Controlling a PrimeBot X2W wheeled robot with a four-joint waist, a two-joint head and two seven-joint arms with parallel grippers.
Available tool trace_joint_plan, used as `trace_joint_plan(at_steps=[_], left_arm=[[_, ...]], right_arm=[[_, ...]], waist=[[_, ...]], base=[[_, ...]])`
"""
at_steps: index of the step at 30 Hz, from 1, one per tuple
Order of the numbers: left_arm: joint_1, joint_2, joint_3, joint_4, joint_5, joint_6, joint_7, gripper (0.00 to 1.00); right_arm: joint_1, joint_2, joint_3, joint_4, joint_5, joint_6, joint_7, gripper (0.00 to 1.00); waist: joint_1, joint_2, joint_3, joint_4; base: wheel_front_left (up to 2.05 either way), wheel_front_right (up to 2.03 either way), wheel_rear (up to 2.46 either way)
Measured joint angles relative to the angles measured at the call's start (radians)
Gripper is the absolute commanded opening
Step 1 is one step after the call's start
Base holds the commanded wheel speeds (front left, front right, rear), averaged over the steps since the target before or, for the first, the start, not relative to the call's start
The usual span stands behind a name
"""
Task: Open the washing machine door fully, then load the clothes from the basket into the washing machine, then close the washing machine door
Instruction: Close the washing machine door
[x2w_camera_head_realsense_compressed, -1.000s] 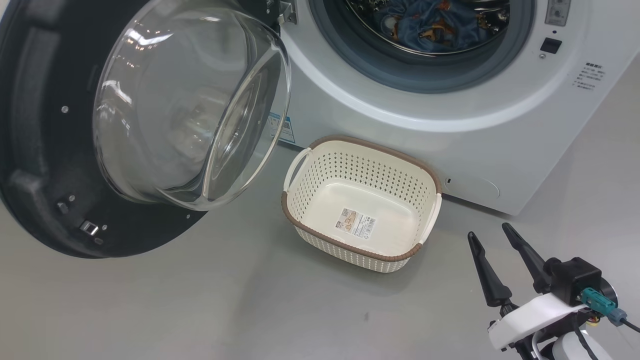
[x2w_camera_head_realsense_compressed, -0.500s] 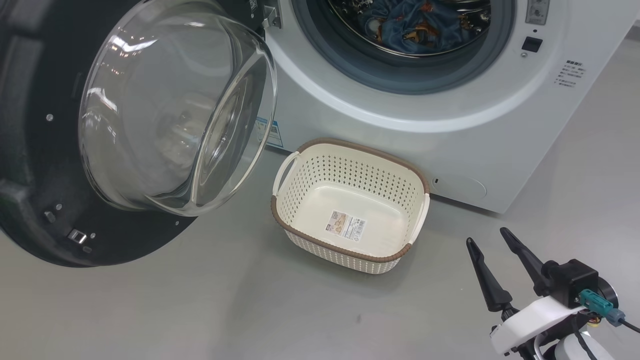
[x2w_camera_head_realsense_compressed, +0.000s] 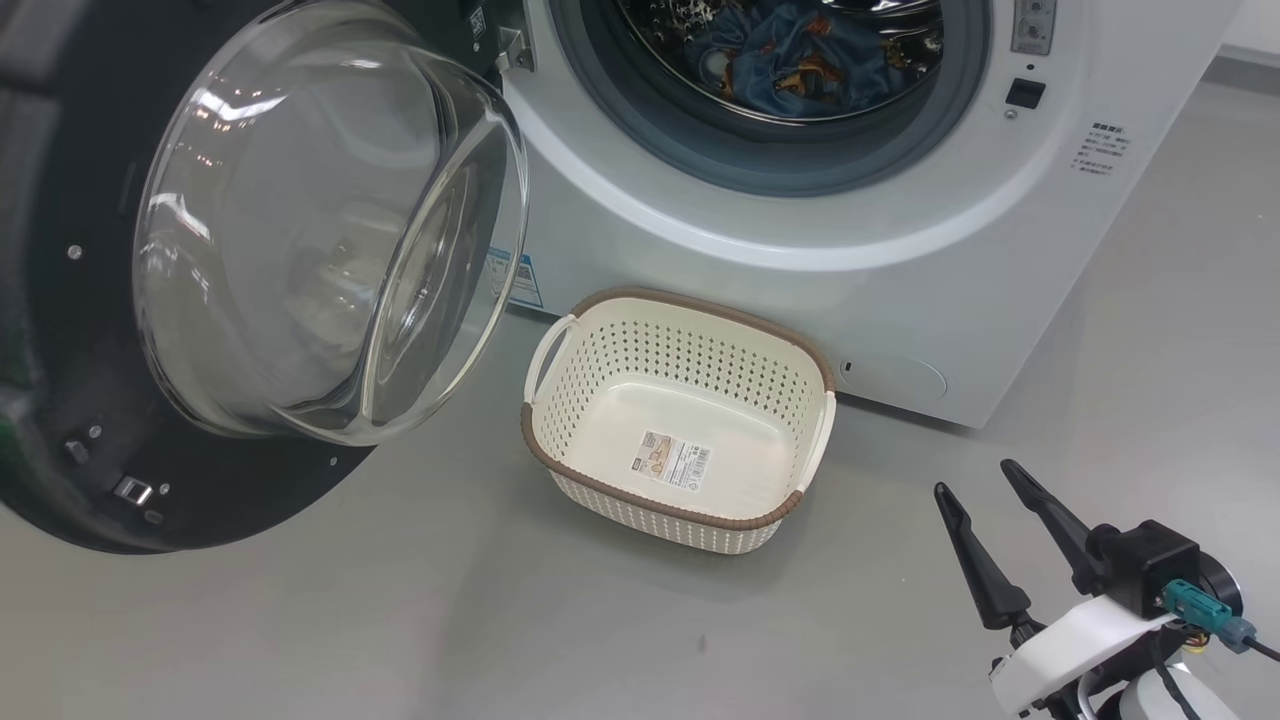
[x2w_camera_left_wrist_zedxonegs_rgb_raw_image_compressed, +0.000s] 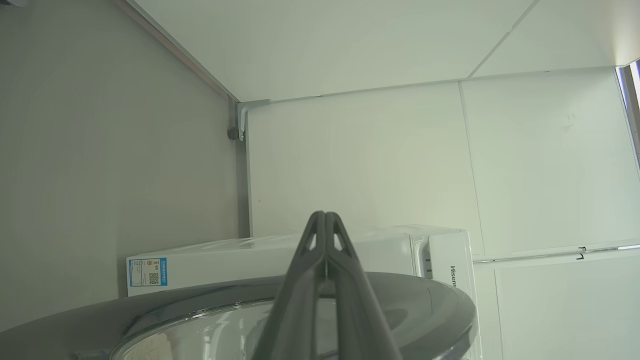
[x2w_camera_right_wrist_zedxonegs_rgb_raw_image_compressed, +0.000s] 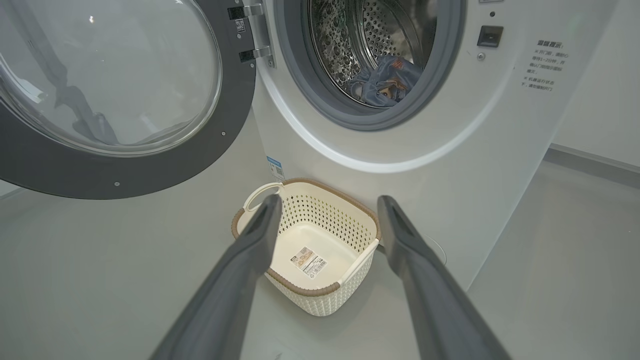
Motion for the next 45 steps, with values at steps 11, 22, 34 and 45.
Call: trace_joint_plan(at_steps=[11,22,34,45], left_arm=[[0.014,-0.003,-0.041,0.041,-0.018,-0.023,0.107,0.0],[0.022,0.002,-0.092,0.052,-0.054,-0.038,0.242,0.0],[0.037,-0.007,-0.172,0.0,-0.071,-0.049,0.391,0.0],[0.071,-0.058,-0.231,-0.102,-0.089,-0.058,0.475,0.0]], right_arm=[[0.001,-0.011,-0.005,0.0,0.008,0.0,0.0,1.0],[0.001,-0.011,-0.007,-0.001,0.014,0.0,0.0,1.0],[0.005,0.007,-0.029,-0.001,0.018,0.0,0.0,1.0],[0.007,0.046,-0.037,-0.002,0.018,0.0,0.0,1.0]], waist=[[0.0,0.0,-0.007,-0.012],[0.0,0.0,-0.015,-0.013],[0.0,0.0,-0.03,-0.004],[0.0,0.0,-0.045,-0.005]], base=[[0.0,0.0,0.0],[0.0,0.0,0.0],[0.0,0.0,0.0],[0.0,0.0,0.0]])
